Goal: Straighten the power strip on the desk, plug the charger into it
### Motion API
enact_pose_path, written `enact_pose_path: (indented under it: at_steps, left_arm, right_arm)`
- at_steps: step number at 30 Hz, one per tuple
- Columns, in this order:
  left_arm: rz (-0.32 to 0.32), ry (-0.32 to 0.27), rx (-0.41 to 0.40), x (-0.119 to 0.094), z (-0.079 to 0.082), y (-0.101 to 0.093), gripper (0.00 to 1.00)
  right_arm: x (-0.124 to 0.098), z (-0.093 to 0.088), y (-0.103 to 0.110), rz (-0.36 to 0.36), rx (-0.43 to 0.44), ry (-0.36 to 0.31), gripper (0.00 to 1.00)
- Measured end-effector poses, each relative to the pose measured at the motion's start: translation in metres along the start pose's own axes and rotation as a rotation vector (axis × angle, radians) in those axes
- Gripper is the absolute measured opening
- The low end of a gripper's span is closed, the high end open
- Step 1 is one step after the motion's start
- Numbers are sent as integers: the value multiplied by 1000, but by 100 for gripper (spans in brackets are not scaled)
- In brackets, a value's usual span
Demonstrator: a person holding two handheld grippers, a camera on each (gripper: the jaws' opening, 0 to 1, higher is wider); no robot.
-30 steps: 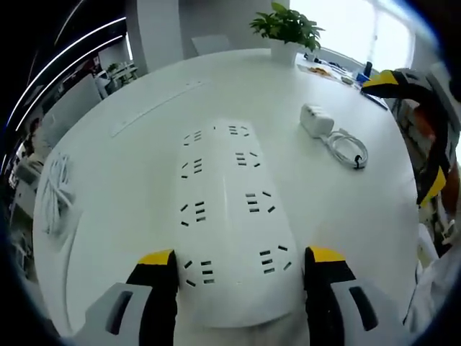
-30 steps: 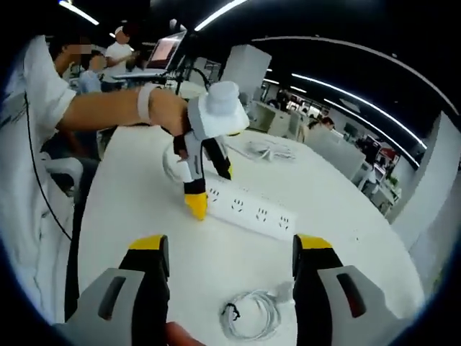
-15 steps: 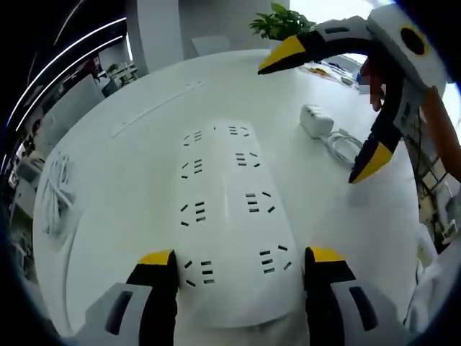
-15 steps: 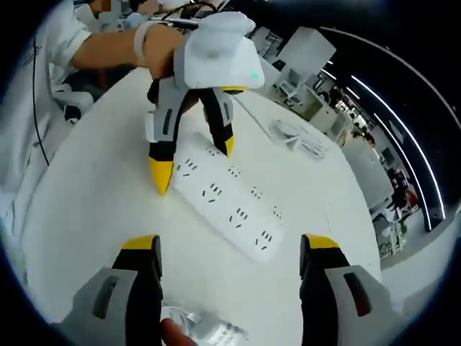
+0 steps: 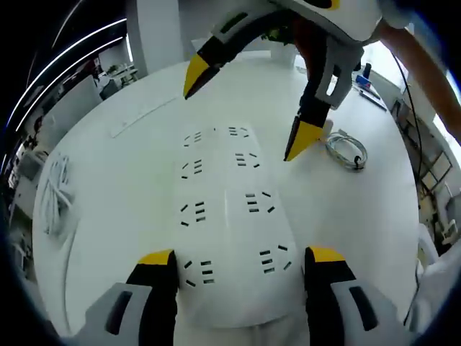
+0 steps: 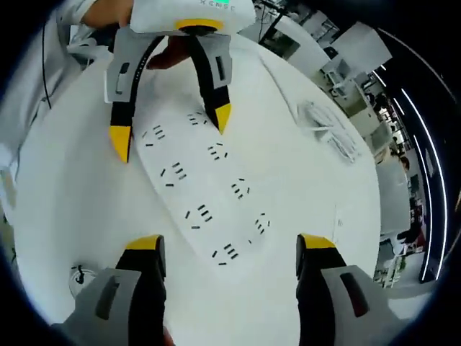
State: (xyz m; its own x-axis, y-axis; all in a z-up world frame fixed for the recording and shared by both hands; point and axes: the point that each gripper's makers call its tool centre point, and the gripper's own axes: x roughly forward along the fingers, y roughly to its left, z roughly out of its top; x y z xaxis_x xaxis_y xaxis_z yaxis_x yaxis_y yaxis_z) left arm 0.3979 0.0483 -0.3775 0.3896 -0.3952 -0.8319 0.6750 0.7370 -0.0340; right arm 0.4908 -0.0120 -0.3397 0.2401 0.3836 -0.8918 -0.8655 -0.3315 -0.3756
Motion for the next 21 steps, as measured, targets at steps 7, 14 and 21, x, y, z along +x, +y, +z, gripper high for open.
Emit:
enact_pose_path:
  at_steps: [7,14,21]
  left_arm:
    - [-1,-10,1,0,1,0,72]
    - [-12,-48,-6,0,1,0,73]
    - [-6,-47,-7,1,2,-2,73]
  right_arm:
    - [12,2,-4,136,-109,91,70]
    - [21,7,6,239,-183,157,68]
    - [26,4,17,297,-233,209,65]
